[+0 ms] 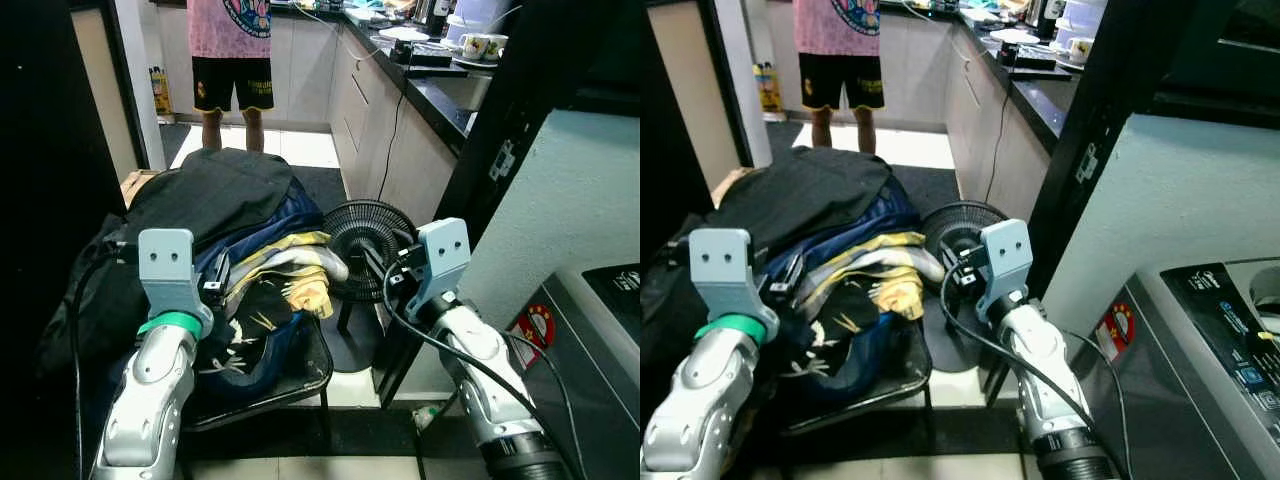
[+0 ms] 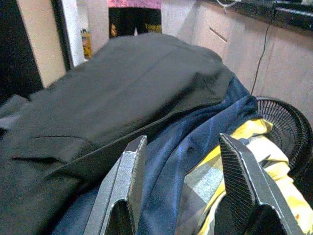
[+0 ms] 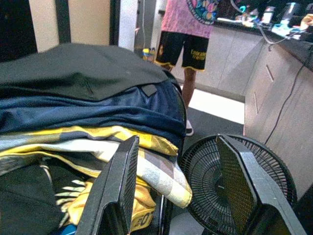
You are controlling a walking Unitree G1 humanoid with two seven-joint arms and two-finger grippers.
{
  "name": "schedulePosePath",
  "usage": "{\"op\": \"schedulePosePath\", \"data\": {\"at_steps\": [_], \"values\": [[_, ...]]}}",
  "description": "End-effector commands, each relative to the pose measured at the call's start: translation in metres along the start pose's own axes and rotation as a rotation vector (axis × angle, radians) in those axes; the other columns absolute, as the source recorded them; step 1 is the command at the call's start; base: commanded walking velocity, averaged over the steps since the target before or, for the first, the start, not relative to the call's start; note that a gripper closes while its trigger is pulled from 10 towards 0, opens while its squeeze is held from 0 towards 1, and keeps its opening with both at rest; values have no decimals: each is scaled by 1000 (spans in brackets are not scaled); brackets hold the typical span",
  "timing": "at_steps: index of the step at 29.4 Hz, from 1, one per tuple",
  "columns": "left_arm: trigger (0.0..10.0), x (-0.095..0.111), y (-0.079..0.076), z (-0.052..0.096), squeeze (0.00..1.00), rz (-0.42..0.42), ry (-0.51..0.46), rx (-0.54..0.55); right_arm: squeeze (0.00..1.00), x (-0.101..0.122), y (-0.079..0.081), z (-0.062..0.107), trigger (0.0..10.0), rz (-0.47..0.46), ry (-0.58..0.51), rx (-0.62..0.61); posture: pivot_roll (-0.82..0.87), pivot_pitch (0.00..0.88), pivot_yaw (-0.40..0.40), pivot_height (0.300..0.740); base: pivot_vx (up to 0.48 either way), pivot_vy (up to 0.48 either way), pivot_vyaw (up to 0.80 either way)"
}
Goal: Clothes washing
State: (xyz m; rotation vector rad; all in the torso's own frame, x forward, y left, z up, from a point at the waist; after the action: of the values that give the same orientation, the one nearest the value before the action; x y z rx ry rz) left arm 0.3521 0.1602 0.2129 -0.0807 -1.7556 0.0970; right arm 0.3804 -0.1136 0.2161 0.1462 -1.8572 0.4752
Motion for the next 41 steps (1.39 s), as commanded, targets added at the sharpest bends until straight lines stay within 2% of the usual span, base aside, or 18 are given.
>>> {"op": "schedulePosePath", "data": {"at_steps": [1,6,8,16,23,30,32,34,35,37,38,39,40,41], "values": [[10000,-3,0,1,0,-13,1,-8,0,-2,8,-1,10000,13,4,30,10,62,-37,740,454,0,800],[10000,-3,-1,-3,0,-15,-4,-16,0,-3,11,-1,10000,9,3,25,16,61,-20,740,448,0,800],[10000,-3,0,-4,0,-18,-6,-20,0,-6,8,-1,10000,-16,16,8,23,60,-6,740,446,0,0],[10000,-2,-1,-8,0,-25,-4,-37,0,-3,4,-1,10000,-13,-4,-10,32,56,22,740,439,0,0],[10000,7,-4,-13,0,33,-42,-77,0,4,-1,-4,10000,0,-23,-24,21,49,3,740,58,0,0],[10000,16,3,-15,0,135,-73,-79,0,5,-1,-5,10000,7,-26,4,13,46,-19,740,0,0,0],[10000,18,2,-15,0,148,-65,-96,0,5,-1,-5,10000,7,-26,10,8,44,-28,740,0,0,0],[10000,15,-7,-13,0,153,35,-203,0,5,-2,-4,10000,10,-22,22,2,45,-37,740,0,0,0],[10000,15,-7,-13,0,153,35,-203,0,5,-2,-4,10000,10,-22,22,2,45,-37,740,0,0,0],[10000,7,-14,-5,0,58,135,-337,0,4,-4,-3,10000,15,-12,34,0,43,-45,740,0,0,0],[10000,7,-14,-5,0,58,135,-337,0,4,-4,-3,10000,15,-12,34,0,43,-45,740,0,0,0],[10000,6,-18,-1,569,48,150,-376,0,4,-5,-3,10000,18,-9,36,-2,43,-50,740,0,0,0],[10000,6,-18,-1,569,48,150,-376,0,4,-5,-3,10000,18,-9,36,-2,43,-50,740,0,0,0],[10000,2,-21,2,1000,34,176,-401,0,3,-6,-2,10000,23,-3,40,-3,44,-52,740,0,0,0]]}}
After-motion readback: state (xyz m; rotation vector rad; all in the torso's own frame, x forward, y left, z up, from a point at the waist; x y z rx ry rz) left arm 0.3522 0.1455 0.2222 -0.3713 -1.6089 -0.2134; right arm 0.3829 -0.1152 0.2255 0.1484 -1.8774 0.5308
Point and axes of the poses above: a point about 5 cm out from each wrist's last joint towards the gripper, its own z axis pointing back from the gripper into the wrist, its own x axis along the axis of the wrist's last joint, y = z × x, the point moved 4 cm from there along -z, pointing out of the wrist towards the gripper, and after that the axes turned 5 degrees about z, right-handed, at the moved point
